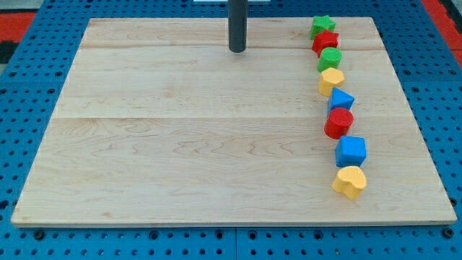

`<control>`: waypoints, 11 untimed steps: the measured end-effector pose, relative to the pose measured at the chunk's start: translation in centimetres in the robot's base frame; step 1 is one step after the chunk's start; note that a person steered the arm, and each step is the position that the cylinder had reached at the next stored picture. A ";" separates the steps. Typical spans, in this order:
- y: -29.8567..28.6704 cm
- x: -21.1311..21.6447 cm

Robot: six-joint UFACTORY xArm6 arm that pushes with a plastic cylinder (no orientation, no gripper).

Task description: Push green star towards top left

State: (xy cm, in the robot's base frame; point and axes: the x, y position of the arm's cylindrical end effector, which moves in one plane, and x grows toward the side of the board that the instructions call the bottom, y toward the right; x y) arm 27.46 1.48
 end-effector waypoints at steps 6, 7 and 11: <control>10.9 -8.3; 10.9 -8.3; 16.4 -8.4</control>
State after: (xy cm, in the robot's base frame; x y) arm 19.11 17.92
